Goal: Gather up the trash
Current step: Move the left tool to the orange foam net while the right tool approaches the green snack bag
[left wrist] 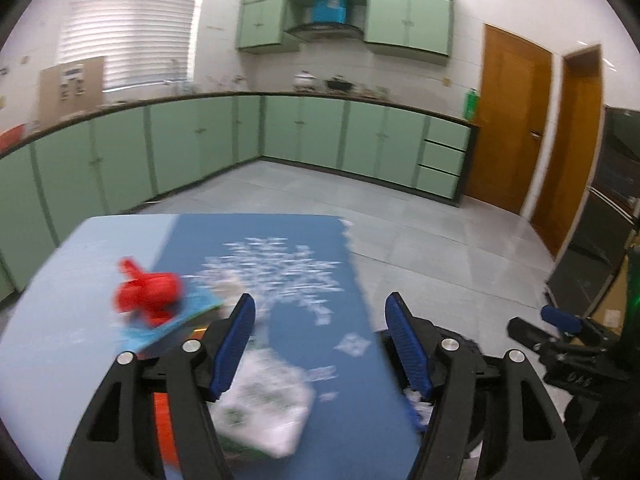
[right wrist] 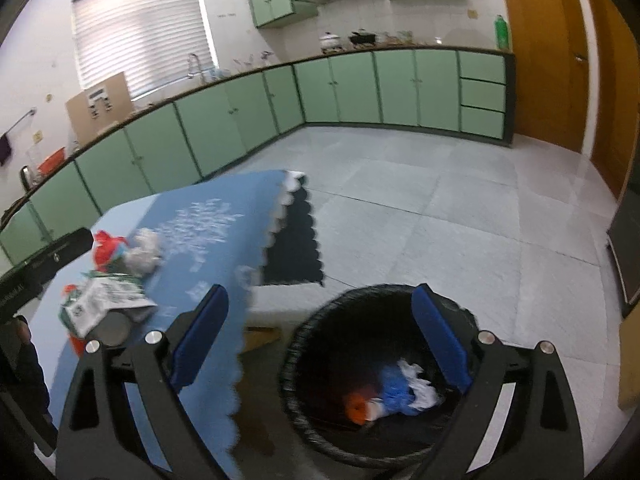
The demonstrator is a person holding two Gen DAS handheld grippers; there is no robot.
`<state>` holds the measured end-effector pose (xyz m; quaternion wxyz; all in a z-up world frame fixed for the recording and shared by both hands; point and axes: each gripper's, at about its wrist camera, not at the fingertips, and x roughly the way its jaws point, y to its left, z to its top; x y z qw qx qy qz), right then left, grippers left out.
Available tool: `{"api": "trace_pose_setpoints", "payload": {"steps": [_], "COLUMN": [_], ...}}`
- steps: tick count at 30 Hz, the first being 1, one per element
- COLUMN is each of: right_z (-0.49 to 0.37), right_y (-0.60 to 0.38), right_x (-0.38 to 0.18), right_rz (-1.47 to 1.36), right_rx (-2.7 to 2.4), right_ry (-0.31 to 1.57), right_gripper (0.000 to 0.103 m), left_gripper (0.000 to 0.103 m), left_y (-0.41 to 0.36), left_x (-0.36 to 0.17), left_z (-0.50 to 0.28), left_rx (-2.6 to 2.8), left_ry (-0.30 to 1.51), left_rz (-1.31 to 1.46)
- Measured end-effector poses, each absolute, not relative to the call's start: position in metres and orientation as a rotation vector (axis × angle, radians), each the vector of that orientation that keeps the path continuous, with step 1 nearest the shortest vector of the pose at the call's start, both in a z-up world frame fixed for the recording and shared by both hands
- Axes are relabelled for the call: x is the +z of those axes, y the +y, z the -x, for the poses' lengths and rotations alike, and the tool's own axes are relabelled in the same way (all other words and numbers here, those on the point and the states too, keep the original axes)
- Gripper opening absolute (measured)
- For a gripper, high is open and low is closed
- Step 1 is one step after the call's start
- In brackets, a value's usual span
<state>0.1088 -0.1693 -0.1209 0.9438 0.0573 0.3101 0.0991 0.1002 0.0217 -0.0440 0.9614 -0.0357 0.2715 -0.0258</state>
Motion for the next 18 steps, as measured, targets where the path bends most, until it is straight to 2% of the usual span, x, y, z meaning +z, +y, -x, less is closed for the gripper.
{"api": "trace_pose_setpoints", "payload": {"steps": [9,18], "right_z": [-0.102,-0.096], "right_y": [-0.093,-0.029], "right_x": [-0.108,-0.106], "right_rz": [-0.104,-0.062], "right_rx": [0.304,0.366], "right_ry": [0.634,0.647], "right_gripper": [0.091,0.091], "left_gripper": [0.066,0.066], "left_y": [0.108,0.153], "left_x": [-0.04,-0.058], "left_z": [-0.061,-0.042], "left_rx": [0.158,0.234], "left_ry": [0.526,0.554], "left_rz": [0.078,0.115]}}
